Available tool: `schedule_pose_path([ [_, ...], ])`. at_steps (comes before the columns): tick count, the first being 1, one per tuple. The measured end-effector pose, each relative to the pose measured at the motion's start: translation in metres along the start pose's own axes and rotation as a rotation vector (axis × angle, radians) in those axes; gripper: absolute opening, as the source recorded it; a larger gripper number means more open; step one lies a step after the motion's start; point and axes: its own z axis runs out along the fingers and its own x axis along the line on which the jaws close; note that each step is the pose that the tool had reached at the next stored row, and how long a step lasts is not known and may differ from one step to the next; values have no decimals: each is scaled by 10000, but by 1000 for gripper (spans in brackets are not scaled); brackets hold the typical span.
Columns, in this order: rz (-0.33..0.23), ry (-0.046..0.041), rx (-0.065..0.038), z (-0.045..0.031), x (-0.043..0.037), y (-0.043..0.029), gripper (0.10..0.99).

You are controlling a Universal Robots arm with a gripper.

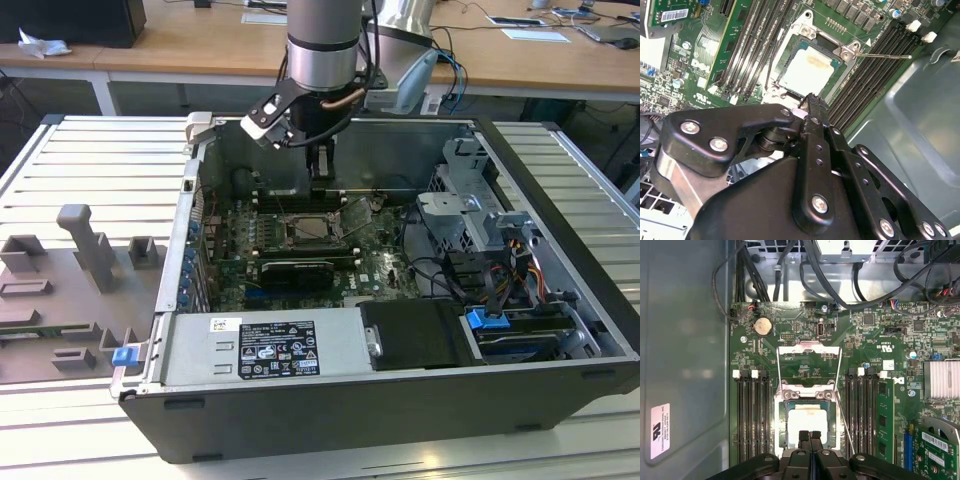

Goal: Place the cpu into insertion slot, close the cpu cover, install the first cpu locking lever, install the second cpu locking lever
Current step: 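Close the cpu cover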

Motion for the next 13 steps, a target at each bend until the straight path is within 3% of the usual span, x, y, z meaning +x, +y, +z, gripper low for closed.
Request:
schedule_pose_path([
  [13,0,0,0,-116,6,5,106],
])
